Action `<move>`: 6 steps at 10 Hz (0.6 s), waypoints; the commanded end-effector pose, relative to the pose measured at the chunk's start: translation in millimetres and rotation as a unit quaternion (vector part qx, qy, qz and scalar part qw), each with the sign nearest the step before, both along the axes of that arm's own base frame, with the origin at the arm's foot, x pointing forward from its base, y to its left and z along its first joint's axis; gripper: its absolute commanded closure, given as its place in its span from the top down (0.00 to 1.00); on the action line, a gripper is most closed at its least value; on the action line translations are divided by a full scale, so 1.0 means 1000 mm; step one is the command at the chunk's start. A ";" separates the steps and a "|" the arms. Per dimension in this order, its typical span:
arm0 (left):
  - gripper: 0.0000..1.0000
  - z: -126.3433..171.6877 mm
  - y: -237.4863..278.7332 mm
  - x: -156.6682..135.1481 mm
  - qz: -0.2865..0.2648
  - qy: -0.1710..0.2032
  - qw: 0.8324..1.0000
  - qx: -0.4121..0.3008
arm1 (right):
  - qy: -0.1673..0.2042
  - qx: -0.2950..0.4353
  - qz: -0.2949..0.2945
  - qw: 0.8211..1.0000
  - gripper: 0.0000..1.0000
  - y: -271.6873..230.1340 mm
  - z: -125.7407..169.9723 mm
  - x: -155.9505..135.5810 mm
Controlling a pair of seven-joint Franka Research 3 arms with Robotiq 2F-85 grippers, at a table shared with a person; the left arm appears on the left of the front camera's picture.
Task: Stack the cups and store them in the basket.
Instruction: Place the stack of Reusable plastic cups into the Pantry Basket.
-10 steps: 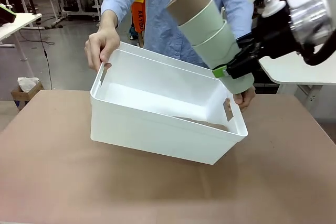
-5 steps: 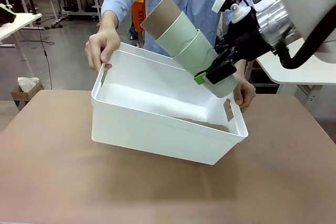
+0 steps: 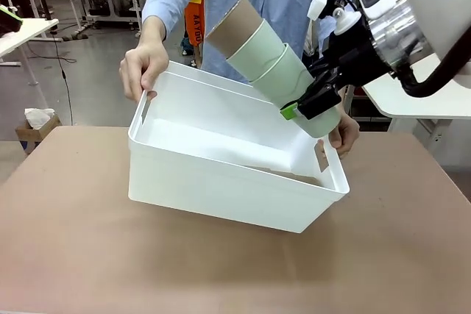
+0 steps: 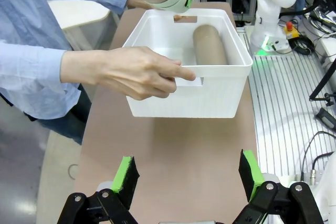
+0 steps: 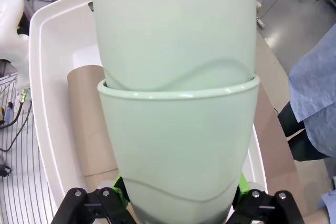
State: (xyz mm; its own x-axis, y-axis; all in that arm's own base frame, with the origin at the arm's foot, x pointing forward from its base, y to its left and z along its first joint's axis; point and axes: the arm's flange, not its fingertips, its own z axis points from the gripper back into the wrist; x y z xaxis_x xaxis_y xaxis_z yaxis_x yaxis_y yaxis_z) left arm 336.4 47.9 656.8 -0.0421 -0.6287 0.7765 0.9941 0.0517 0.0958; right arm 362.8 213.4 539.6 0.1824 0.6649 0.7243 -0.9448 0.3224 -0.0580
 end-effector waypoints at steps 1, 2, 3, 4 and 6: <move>1.00 0.004 -0.001 -0.001 -0.002 0.002 1.000 -0.009 | 0.001 -0.001 -0.001 1.000 0.85 0.000 -0.001 0.000; 1.00 0.004 -0.001 -0.001 -0.002 0.002 1.000 -0.009 | -0.007 -0.021 0.016 1.000 0.85 0.021 -0.002 0.015; 1.00 0.004 -0.001 -0.001 -0.002 0.002 1.000 -0.009 | -0.010 -0.035 0.017 0.999 0.85 0.031 -0.005 0.021; 1.00 0.004 -0.001 -0.001 -0.002 0.002 1.000 -0.009 | -0.011 -0.056 0.020 0.998 0.85 0.041 -0.010 0.024; 1.00 0.004 -0.001 -0.001 -0.002 0.002 1.000 -0.009 | -0.020 -0.086 0.031 0.996 0.85 0.061 -0.019 0.029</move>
State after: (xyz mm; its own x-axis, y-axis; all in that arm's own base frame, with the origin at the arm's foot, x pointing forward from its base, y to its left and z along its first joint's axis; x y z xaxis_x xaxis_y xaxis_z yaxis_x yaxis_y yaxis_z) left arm 336.4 47.8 656.9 -0.0421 -0.6288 0.7765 0.9941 0.0517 0.0957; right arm 385.9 260.1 510.0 0.0998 0.7775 0.6209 -0.9668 0.2232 -0.1240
